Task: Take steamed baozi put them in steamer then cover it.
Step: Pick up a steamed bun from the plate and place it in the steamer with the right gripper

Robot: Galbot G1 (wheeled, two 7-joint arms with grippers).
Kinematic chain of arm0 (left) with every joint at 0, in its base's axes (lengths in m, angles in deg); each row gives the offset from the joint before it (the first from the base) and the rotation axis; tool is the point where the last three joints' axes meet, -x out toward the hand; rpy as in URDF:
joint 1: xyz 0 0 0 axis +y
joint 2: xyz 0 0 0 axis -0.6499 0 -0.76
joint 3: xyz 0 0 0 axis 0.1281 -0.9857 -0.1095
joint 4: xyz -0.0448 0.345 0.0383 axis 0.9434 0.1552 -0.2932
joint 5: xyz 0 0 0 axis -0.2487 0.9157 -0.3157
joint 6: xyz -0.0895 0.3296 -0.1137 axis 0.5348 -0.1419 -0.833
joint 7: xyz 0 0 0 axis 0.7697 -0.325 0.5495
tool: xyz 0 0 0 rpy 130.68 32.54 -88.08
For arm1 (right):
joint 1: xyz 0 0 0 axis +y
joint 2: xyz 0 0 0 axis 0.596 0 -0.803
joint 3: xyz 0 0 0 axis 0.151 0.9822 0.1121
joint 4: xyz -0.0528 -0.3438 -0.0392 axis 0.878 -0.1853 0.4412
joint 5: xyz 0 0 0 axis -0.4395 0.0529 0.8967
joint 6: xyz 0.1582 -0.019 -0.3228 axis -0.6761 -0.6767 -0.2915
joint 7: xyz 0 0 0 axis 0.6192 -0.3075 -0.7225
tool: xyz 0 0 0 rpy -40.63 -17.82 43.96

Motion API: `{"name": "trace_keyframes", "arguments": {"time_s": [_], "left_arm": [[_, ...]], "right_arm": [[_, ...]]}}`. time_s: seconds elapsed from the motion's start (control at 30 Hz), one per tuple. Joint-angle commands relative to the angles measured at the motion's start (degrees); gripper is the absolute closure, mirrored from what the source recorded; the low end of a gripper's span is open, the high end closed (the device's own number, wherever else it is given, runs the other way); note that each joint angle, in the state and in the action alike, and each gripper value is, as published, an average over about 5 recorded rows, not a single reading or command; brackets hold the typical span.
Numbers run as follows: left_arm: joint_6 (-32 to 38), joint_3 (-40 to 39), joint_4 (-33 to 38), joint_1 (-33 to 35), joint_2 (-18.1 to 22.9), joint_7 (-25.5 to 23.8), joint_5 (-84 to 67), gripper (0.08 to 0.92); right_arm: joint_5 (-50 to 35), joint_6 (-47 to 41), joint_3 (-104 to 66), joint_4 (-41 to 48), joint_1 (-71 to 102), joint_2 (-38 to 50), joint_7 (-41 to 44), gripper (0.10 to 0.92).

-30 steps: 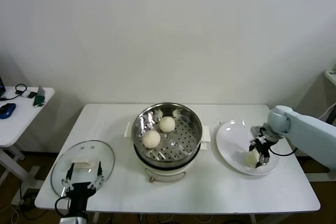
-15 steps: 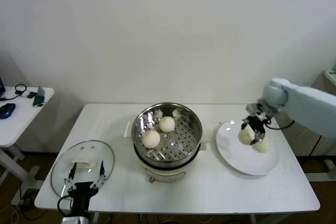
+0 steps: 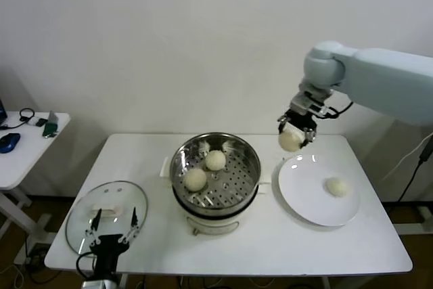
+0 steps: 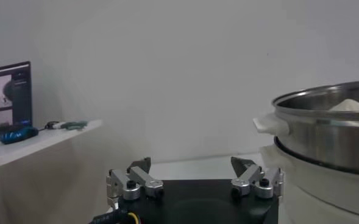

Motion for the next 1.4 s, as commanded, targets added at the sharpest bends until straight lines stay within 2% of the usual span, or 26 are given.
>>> {"name": "trace_keyframes", "arguments": {"time_s": [0.03, 0.3, 0.57, 1.2, 1.4], "left_arm": [[0.67, 0.16, -0.03, 1.07, -0.54, -0.08, 0.28, 0.177], [0.75, 0.28, -0.19, 1.07, -0.48, -0.09, 0.56, 0.177], [0.97, 1.27, -0.56, 1.30, -0.66, -0.10, -0.08, 0.177], [1.21, 0.56, -1.72, 1.09, -0.18, -0.11, -0.31, 0.177], [1.26, 0.58, -1.80, 1.09, -0.23, -0.09, -0.34, 0.177]], "right_arm": [[1.16, 2.64, -2.62, -5.69, 2.36, -11.48, 0.81, 0.304], [4.29, 5.52, -3.37, -1.02, 8.96, -20.06, 0.82, 0.304], [9.36, 8.38, -3.72, 1.36, 14.63, -24.14, 1.06, 0.304], [8.02, 9.01, -2.10, 3.74, 16.12, -26.23, 0.59, 0.293], [8.89, 8.68, -2.54, 3.24, 15.29, -24.90, 0.64, 0.219]]}}
